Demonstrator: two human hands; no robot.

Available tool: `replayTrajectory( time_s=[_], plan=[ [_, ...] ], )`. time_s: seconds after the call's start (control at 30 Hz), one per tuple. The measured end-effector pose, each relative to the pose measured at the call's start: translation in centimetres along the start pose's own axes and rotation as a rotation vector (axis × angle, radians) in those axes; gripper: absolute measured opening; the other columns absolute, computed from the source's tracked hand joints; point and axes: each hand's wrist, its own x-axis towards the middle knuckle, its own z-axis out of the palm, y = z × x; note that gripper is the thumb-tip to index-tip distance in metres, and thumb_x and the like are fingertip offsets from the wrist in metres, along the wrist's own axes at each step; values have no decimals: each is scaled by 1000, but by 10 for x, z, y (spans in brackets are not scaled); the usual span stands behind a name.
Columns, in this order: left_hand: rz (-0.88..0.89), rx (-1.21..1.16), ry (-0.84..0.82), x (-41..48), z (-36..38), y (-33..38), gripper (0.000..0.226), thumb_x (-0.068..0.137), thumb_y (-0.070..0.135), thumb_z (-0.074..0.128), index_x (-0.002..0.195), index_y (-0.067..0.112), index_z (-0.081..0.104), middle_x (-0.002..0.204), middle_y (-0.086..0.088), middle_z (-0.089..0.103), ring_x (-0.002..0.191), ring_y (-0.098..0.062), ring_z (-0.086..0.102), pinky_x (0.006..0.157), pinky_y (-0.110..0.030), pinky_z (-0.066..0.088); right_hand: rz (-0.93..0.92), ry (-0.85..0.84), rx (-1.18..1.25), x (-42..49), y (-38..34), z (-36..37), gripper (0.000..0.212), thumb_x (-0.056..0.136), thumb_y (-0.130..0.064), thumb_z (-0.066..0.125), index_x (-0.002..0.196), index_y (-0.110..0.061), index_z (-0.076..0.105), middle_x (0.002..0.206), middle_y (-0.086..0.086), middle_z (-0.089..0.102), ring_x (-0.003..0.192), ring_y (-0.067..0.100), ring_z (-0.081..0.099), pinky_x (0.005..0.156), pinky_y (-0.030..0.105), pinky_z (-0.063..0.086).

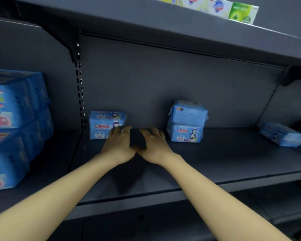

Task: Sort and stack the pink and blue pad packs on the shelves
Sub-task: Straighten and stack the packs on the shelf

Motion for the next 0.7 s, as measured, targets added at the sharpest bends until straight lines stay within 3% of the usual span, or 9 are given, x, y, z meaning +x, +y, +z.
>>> replayTrajectory(
  time_s=[0.17, 0.27, 0.7],
  plan=[
    [28, -40, -33, -3, 11, 20, 55, 82, 26, 60, 133, 17, 41, 133, -13, 45, 126, -33, 36, 102, -40, 37, 40, 30, 19, -19, 20, -13, 65, 86, -36, 56, 143, -24, 27, 148, 11, 23, 139, 31, 16, 112, 44, 23],
    [36, -30, -60, -5, 17, 33, 56, 83, 27, 58, 134, 18, 39, 134, -13, 44, 128, -32, 34, 104, -40, 35, 43, 51, 45, -32, 30, -23, 64, 85, -30, 58, 142, -21, 30, 147, 13, 27, 136, 32, 22, 110, 41, 28],
    [27, -58, -61, 7, 32, 104, 69, 86, 25, 61, 144, 16, 25, 149, -9, 27, 137, -28, 26, 110, -38, 29, 115, 22, 44, -55, 92, -74, 68, 90, -30, 55, 147, -23, 18, 155, 12, 7, 142, 31, 4, 114, 44, 20]
  ],
)
